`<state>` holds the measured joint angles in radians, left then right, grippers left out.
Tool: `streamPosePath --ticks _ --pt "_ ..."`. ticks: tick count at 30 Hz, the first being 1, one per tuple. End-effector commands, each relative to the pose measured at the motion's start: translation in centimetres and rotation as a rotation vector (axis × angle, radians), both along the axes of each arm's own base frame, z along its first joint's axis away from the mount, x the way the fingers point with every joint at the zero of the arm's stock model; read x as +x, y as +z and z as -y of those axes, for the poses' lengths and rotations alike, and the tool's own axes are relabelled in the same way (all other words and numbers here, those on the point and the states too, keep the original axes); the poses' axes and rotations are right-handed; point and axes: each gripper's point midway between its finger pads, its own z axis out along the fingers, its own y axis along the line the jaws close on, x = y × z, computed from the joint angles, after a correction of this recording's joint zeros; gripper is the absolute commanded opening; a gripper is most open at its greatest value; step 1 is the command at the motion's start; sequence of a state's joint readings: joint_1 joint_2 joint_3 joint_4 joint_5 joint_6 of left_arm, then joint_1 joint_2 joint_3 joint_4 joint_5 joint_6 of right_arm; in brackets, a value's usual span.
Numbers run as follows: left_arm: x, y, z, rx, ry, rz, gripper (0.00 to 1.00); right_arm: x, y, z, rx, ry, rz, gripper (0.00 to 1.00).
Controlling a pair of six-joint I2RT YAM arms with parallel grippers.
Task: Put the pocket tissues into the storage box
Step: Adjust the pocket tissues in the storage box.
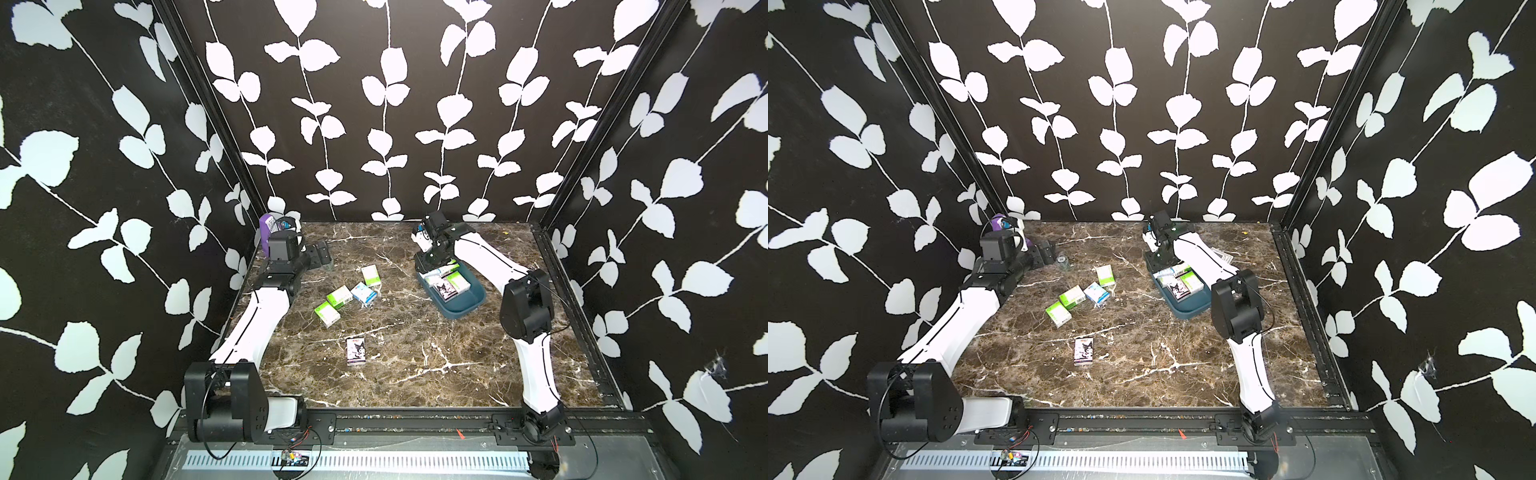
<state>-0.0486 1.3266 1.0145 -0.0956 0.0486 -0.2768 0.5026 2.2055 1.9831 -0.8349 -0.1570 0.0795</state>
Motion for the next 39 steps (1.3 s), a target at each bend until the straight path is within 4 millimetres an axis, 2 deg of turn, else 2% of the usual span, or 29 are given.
streamPosePath --ticks 1,6,13,20,26,28,31,36,39 --pt "0.2 1.5 0.0 -0.004 -0.004 0.034 0.99 -0.1 -1.0 0.2 -0.033 -0.006 -0.009 0.46" --pt "0.3 1.4 -0.1 0.001 -0.003 0.033 0.99 0.2 -1.5 0.4 -0.047 -0.013 -0.002 0.31" --pt "0.1 1.2 -0.2 0.009 -0.001 0.027 0.99 0.1 -2.8 0.8 -0.081 -0.007 -0.019 0.19" --pt "0.1 1.0 -0.2 0.008 0.001 0.023 0.99 0.0 -4.4 0.9 -0.096 -0.008 -0.04 0.14" --pt "0.1 1.0 -0.2 0.009 -0.001 0.02 0.99 0.1 -4.9 0.8 -0.096 -0.007 -0.045 0.16" --pt "0.1 1.0 -0.3 0.009 0.002 0.021 0.99 0.3 -4.4 0.6 -0.081 -0.009 -0.038 0.23" --pt "0.1 1.0 -0.2 0.007 -0.001 0.021 0.99 0.6 -2.2 0.1 -0.044 -0.011 0.003 0.38" --pt "0.2 1.0 0.0 -0.002 -0.004 0.023 0.99 1.4 2.5 -0.2 0.007 -0.015 0.085 0.49" --pt "0.1 1.0 0.0 -0.003 -0.006 0.022 0.99 1.4 5.0 0.2 0.019 -0.023 0.125 0.53"
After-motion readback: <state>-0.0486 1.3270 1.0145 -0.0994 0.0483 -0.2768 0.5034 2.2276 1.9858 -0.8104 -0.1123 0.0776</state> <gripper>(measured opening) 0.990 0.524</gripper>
